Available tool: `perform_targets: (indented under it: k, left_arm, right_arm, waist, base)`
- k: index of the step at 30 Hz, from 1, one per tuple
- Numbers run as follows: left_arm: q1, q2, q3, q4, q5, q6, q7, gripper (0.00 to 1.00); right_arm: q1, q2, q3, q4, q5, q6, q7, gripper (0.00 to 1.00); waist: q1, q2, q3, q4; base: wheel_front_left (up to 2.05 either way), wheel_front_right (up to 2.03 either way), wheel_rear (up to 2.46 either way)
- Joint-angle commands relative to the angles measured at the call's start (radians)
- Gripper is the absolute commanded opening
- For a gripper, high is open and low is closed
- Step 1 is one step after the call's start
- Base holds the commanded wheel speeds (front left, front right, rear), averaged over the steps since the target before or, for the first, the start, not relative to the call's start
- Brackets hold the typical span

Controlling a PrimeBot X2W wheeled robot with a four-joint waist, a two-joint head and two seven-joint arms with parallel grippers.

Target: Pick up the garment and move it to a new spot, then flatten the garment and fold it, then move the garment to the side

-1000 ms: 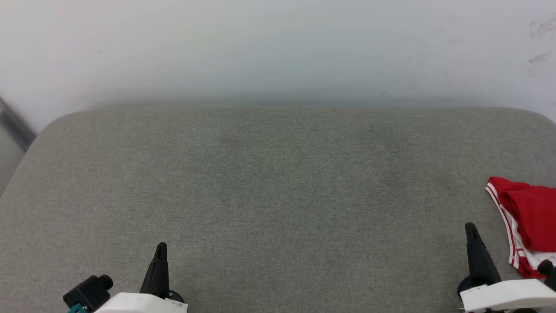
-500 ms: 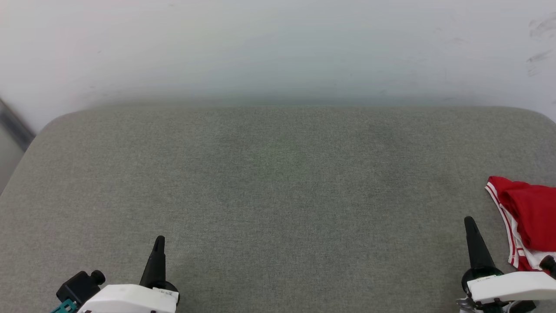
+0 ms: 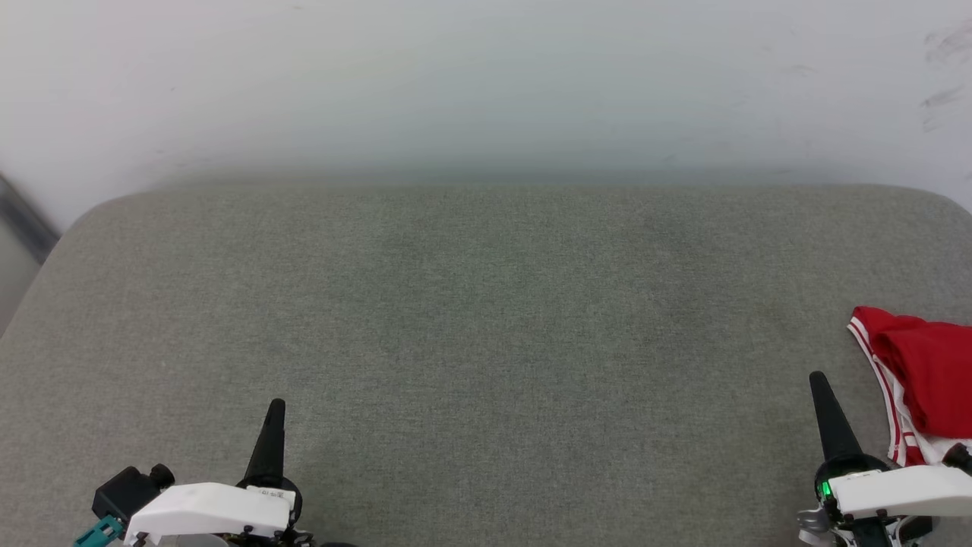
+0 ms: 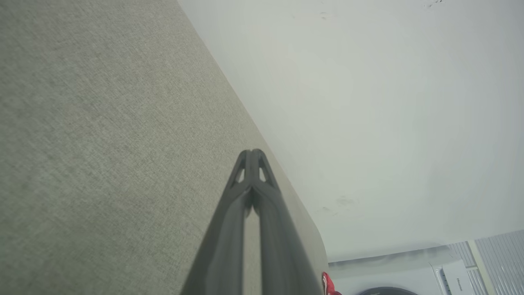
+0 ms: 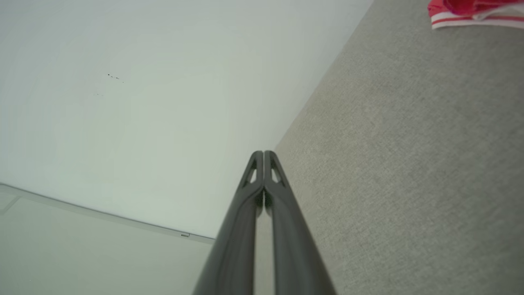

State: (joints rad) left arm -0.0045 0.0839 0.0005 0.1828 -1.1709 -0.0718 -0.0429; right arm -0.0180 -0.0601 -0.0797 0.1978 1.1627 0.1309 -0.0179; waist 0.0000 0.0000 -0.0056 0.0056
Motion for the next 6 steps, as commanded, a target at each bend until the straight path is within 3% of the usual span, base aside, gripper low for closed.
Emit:
perform_targets:
  k: [1, 6]
  left_arm:
    - [-0.02, 0.005, 0.005, -0.003, -0.025, -0.01, 0.005, 0.0]
    - [-0.032, 0.005, 0.013, 0.004, -0.077, -0.016, 0.019, 0.0]
  right_arm:
    - [-0.026, -0.007, -0.002, -0.004, 0.026, 0.0, 0.006, 0.0]
    - [-0.034, -0.007, -0.004, 0.002, 0.076, 0.0, 0.019, 0.0]
  waist:
    - [0.0, 0.0, 0.0, 0.0]
    - [0.0, 0.0, 0.001, -0.001]
  base:
    - [0.0, 0.0, 0.0]
    - [0.0, 0.0, 0.0]
